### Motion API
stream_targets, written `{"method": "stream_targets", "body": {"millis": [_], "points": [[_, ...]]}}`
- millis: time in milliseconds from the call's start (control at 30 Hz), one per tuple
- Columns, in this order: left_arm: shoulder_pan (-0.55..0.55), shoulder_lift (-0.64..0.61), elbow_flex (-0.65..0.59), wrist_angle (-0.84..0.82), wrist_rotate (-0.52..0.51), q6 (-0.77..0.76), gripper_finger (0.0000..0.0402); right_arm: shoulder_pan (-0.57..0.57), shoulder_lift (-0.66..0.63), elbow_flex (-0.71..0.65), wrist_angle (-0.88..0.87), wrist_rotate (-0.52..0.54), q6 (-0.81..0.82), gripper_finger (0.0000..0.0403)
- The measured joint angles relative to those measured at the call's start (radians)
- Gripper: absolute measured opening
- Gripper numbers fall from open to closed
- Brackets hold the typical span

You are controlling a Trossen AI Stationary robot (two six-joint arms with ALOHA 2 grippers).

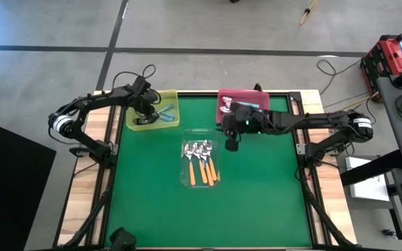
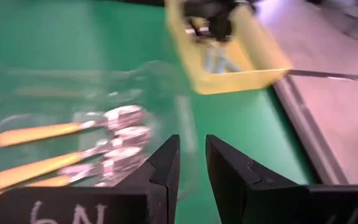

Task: Sort silverware by color (type)
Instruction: Put the blue spoon into the yellow bin

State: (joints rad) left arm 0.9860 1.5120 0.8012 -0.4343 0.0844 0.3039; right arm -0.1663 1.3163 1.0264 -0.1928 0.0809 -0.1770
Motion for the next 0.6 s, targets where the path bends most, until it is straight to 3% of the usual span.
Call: {"method": "stream_targets", "body": {"millis": [100, 333, 600], "points": [[-0.004, 0.000, 0.017, -0.020, -0.047, -0.023, 0.0008, -0.059, 0.000, 0.000, 0.012, 0.001, -0.004, 0.0068], [-0.029, 0.000, 0.084, -0.143, -0.116, -0.020, 0.0001, -0.137, 0.000, 0.000, 0.027, -0.001, -0.018, 0.0068], [-0.078, 0.001, 0.103, -0.203, -0.122, 0.208, 0.0000, -0.162, -0.021, 0.004, 0.025, -0.002, -0.049, 0.0068]]}}
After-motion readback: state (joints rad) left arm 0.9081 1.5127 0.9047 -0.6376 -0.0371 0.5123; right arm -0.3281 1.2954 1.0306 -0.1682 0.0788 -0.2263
